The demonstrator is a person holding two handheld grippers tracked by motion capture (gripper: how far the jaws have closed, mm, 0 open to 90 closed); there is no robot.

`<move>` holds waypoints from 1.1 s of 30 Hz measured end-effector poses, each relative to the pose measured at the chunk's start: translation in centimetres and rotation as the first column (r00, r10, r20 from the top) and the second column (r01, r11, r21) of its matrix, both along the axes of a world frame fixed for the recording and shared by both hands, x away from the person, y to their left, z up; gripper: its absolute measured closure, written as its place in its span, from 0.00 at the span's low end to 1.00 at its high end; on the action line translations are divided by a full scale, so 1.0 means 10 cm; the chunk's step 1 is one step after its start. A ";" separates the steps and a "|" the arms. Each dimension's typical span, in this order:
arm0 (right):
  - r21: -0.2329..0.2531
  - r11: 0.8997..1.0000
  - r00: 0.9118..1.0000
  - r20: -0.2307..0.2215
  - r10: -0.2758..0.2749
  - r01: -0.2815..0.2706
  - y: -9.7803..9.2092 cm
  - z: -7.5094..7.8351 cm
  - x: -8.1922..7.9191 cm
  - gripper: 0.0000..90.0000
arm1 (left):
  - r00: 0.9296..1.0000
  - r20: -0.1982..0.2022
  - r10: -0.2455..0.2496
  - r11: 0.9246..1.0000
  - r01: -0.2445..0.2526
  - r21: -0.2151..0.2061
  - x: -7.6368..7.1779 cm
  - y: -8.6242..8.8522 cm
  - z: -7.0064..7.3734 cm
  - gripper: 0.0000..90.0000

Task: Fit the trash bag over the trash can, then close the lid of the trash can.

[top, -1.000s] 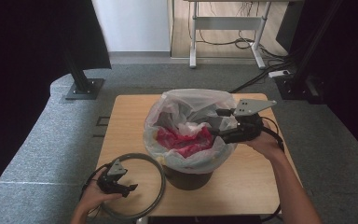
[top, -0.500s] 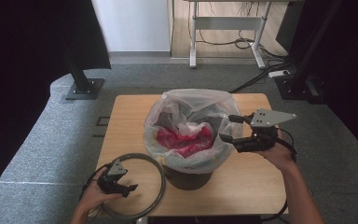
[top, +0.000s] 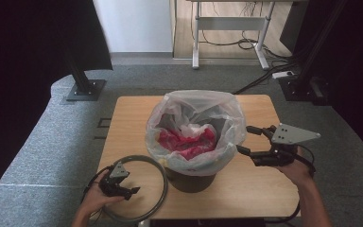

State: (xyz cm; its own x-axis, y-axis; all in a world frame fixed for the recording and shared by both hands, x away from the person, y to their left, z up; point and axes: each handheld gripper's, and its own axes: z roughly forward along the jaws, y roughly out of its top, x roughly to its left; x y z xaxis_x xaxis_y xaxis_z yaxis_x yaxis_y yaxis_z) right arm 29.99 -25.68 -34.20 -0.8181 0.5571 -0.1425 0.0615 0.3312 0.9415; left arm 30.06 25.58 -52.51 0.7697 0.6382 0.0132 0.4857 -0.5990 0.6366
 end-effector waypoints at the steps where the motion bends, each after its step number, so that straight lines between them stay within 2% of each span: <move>1: 0.001 1.000 1.000 -0.001 -0.004 0.004 -0.02 -0.02 -0.01 0.32 | 1.000 0.000 0.000 1.000 0.000 0.000 0.00 0.00 0.00 0.26; 14: 0.037 0.998 0.999 -0.003 -0.051 0.051 -0.27 -0.29 -0.15 0.32 | 1.000 -0.001 -0.001 1.000 0.001 0.003 0.00 0.00 0.00 0.26; 22: 0.036 0.998 0.998 0.000 -0.061 0.061 -0.34 -0.37 -0.22 0.32 | 1.000 0.001 0.001 1.000 -0.001 0.004 -0.01 0.00 0.00 0.26; 33: 0.039 0.997 0.998 -0.003 -0.066 0.066 -0.37 -0.43 -0.24 0.32 | 1.000 0.011 0.005 1.000 -0.005 -0.012 -0.01 0.01 0.02 0.26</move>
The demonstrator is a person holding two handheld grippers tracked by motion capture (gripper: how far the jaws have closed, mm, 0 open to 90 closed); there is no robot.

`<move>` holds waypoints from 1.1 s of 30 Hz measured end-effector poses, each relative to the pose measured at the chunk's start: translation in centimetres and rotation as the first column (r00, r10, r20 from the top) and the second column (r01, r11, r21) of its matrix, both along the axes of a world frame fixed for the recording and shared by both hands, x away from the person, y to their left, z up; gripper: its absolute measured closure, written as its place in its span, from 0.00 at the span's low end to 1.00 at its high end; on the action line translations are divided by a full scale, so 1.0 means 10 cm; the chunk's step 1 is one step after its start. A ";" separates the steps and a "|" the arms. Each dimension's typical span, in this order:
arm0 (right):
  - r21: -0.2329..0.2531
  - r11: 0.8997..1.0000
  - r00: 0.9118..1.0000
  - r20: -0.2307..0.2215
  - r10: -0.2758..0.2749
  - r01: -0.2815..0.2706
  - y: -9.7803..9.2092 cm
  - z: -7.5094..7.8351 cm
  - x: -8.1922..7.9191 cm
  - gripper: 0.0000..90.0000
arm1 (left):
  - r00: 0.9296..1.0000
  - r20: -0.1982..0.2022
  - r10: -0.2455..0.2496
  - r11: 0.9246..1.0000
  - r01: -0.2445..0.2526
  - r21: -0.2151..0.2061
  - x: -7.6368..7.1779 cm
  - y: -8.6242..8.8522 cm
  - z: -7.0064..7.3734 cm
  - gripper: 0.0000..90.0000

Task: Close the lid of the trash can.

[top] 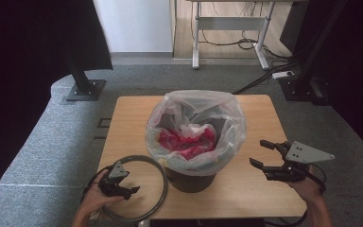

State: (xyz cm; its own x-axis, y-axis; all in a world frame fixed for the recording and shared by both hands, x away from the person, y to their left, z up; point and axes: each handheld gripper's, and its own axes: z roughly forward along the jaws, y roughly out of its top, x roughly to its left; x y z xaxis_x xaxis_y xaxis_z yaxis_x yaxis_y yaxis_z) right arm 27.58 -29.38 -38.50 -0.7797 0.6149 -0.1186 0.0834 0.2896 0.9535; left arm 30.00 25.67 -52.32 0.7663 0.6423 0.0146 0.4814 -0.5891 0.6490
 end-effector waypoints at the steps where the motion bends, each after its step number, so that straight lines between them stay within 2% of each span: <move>1: 0.000 1.000 1.000 0.000 0.001 -0.001 0.00 0.00 0.00 0.32 | 1.000 -0.001 -0.001 1.000 0.001 0.001 0.00 -0.01 0.00 0.26; 15: 0.004 1.000 1.000 -0.019 -0.002 0.002 -0.01 -0.11 0.02 0.32 | 0.999 0.031 0.009 1.000 -0.009 -0.005 -0.01 0.02 0.03 0.26; 24: 0.001 1.000 1.000 -0.018 -0.002 0.002 -0.03 -0.09 0.02 0.32 | 0.998 0.061 0.023 1.000 -0.024 0.011 0.02 0.00 0.00 0.27; 27: -0.001 1.000 1.000 -0.020 -0.003 0.003 -0.03 -0.10 0.02 0.32 | 0.997 0.066 0.034 0.999 -0.034 0.005 0.02 0.03 0.01 0.27; 30: -0.002 1.000 1.000 -0.022 -0.001 0.001 -0.02 -0.10 0.02 0.32 | 0.995 0.079 0.054 0.998 -0.056 0.022 0.04 0.07 0.02 0.27; 33: -0.002 1.000 1.000 -0.023 0.001 -0.001 -0.02 -0.11 0.02 0.32 | 0.992 0.082 0.093 0.996 -0.093 -0.002 0.08 0.19 0.06 0.27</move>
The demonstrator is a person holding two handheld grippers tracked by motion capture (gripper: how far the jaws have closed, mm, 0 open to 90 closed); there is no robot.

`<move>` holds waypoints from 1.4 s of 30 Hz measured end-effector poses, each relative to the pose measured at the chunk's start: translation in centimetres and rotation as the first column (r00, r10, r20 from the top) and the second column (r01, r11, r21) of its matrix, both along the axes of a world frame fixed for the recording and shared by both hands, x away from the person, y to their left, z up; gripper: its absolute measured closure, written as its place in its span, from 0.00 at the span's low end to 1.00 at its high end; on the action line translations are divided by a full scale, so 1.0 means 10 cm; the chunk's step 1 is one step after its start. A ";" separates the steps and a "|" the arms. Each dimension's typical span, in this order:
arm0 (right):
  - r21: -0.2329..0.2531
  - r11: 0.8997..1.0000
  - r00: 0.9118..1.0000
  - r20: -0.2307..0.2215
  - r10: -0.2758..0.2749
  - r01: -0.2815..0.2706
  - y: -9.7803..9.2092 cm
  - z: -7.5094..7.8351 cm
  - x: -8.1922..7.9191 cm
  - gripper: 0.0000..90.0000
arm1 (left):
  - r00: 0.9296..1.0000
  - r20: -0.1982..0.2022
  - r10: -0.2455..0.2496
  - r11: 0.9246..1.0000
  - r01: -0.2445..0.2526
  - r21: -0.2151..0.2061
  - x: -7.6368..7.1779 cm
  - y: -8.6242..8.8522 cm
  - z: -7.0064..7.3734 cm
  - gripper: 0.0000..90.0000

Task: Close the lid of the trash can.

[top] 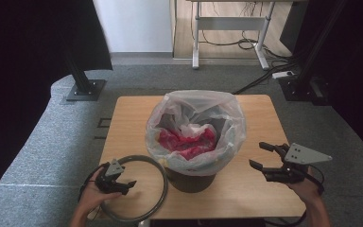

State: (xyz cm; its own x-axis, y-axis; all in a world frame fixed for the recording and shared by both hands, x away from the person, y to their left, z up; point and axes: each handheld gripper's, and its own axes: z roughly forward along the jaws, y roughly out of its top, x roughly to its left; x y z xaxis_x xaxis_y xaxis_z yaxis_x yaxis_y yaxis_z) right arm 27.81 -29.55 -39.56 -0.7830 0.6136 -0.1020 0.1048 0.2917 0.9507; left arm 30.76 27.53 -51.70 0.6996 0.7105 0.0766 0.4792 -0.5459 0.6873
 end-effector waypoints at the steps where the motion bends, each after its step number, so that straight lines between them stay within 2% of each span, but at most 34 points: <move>1: -0.001 1.000 1.000 -0.001 0.000 0.000 0.00 0.00 0.01 0.32 | 1.000 -0.004 0.005 1.000 -0.005 -0.003 0.01 0.04 0.01 0.28; 8: -0.008 1.000 1.000 -0.001 0.004 -0.004 0.01 0.01 0.02 0.32 | 0.998 -0.062 0.012 0.999 -0.015 -0.039 0.10 0.22 0.03 0.29; 10: -0.004 1.000 1.000 0.003 0.006 -0.006 0.01 0.02 0.02 0.32 | 0.997 -0.073 0.014 0.999 -0.016 -0.038 0.13 0.25 0.02 0.30; 22: -0.012 1.000 1.000 -0.010 0.005 -0.005 0.01 -0.01 0.00 0.33 | 0.995 -0.099 0.018 0.999 -0.021 -0.028 0.35 0.43 0.01 0.32; 33: -0.010 1.000 1.000 -0.014 0.004 -0.004 -0.01 -0.02 -0.02 0.33 | 0.992 -0.120 0.028 1.000 -0.030 -0.010 0.52 0.50 -0.03 0.33; 42: -0.017 1.000 1.000 -0.019 0.007 -0.007 0.00 -0.04 -0.02 0.33 | 0.988 -0.146 0.057 0.998 -0.058 -0.001 0.63 0.57 -0.11 0.36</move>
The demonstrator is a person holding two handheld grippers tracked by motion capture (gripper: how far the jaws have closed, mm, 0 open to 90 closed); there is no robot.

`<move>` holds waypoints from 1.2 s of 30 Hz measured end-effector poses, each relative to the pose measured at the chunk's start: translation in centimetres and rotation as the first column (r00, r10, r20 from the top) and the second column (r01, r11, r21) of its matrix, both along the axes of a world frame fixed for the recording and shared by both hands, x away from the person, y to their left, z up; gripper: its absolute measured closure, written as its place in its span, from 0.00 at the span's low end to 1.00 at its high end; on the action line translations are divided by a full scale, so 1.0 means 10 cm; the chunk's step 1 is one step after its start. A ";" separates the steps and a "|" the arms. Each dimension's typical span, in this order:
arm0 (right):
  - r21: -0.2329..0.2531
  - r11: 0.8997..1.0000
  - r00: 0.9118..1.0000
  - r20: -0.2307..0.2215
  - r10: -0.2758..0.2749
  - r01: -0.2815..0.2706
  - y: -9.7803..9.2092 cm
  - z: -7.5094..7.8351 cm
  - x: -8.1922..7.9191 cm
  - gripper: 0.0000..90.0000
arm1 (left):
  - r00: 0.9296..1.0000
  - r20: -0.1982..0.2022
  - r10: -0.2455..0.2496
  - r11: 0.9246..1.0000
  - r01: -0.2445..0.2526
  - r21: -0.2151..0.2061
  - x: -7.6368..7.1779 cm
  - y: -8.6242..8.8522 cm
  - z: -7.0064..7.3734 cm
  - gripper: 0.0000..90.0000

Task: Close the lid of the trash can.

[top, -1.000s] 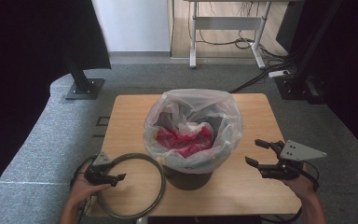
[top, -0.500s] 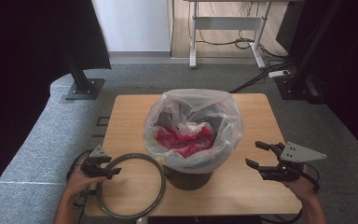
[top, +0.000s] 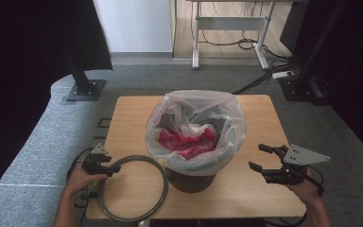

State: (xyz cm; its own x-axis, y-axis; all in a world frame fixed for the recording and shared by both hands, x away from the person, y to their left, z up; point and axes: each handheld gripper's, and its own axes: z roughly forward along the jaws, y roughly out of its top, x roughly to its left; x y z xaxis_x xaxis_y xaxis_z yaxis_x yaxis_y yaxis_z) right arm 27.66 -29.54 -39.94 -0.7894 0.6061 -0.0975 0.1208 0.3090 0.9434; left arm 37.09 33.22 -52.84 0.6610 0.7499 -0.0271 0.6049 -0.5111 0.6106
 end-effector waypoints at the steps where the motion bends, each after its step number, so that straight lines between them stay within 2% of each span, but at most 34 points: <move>1: 0.001 1.000 1.000 -0.001 0.000 0.000 0.00 0.00 0.00 0.33 | 1.000 -0.002 0.001 1.000 -0.001 0.002 0.01 0.00 -0.01 0.37; 6: 0.000 1.000 1.000 -0.003 -0.001 0.001 0.00 -0.01 0.00 0.33 | 1.000 -0.010 0.008 1.000 -0.008 0.020 0.02 -0.02 -0.07 0.41; 13: 0.001 1.000 1.000 -0.003 -0.001 0.001 -0.01 -0.02 -0.01 0.33 | 0.999 -0.031 0.028 0.998 -0.026 0.064 0.04 -0.04 -0.15 0.52; 29: 0.001 1.000 1.000 -0.012 -0.008 0.008 -0.04 -0.05 0.00 0.33 | 0.998 -0.028 0.057 0.997 -0.056 0.049 0.04 -0.03 -0.15 0.83; 36: 0.004 1.000 1.000 -0.009 -0.015 0.015 -0.07 -0.05 -0.01 0.33 | 0.998 -0.041 0.037 0.998 -0.035 0.061 0.03 -0.03 -0.14 0.86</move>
State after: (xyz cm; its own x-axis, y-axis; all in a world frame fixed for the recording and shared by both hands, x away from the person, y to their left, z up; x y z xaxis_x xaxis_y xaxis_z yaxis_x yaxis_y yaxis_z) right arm 27.59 -30.21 -40.43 -0.7812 0.6180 -0.0879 0.1338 0.3033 0.9435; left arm 37.37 32.89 -54.19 0.6327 0.7743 -0.0084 0.6482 -0.5236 0.5529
